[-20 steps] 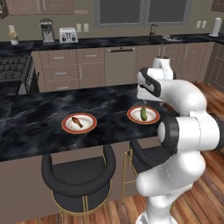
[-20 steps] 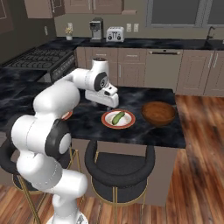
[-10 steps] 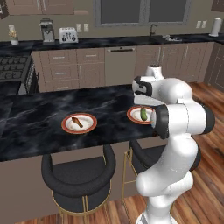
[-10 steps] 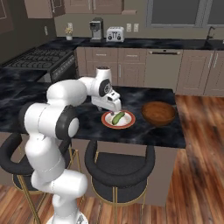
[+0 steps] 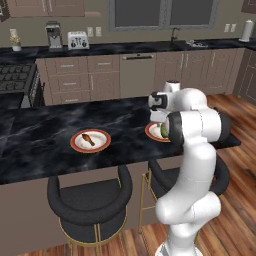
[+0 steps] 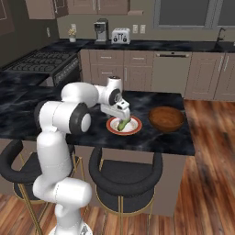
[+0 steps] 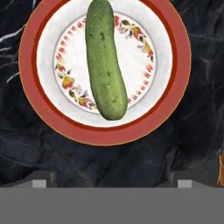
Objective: Pick the chicken drumstick and cucumber from their plates and place them in the bowl. Then put the bowl in the fridge.
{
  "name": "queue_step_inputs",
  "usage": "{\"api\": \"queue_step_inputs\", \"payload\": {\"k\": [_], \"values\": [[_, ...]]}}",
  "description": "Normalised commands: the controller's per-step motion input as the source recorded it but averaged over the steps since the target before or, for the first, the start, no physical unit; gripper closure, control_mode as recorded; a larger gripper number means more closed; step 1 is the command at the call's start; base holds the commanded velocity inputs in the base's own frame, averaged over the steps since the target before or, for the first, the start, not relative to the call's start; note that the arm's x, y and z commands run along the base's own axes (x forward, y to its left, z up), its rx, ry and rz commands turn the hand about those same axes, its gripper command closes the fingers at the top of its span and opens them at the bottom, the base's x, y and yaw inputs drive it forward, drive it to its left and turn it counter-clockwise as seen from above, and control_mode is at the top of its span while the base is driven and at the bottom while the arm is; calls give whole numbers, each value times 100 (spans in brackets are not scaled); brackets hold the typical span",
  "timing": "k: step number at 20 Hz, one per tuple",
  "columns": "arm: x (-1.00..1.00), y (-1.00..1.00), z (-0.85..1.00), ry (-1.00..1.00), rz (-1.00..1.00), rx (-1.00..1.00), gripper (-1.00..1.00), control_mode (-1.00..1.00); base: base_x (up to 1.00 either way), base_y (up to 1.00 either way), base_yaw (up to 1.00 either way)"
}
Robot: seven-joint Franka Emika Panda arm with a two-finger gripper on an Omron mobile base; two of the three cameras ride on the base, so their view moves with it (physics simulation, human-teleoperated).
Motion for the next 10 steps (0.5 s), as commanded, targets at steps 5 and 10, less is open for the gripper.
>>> {"api": "queue_step_inputs", "payload": {"k": [5, 10], "values": [[44, -10, -38, 0, 0, 0, -100, -100, 0, 0, 0], [32, -18, -28, 0, 6, 0, -100, -100, 0, 0, 0]]}}
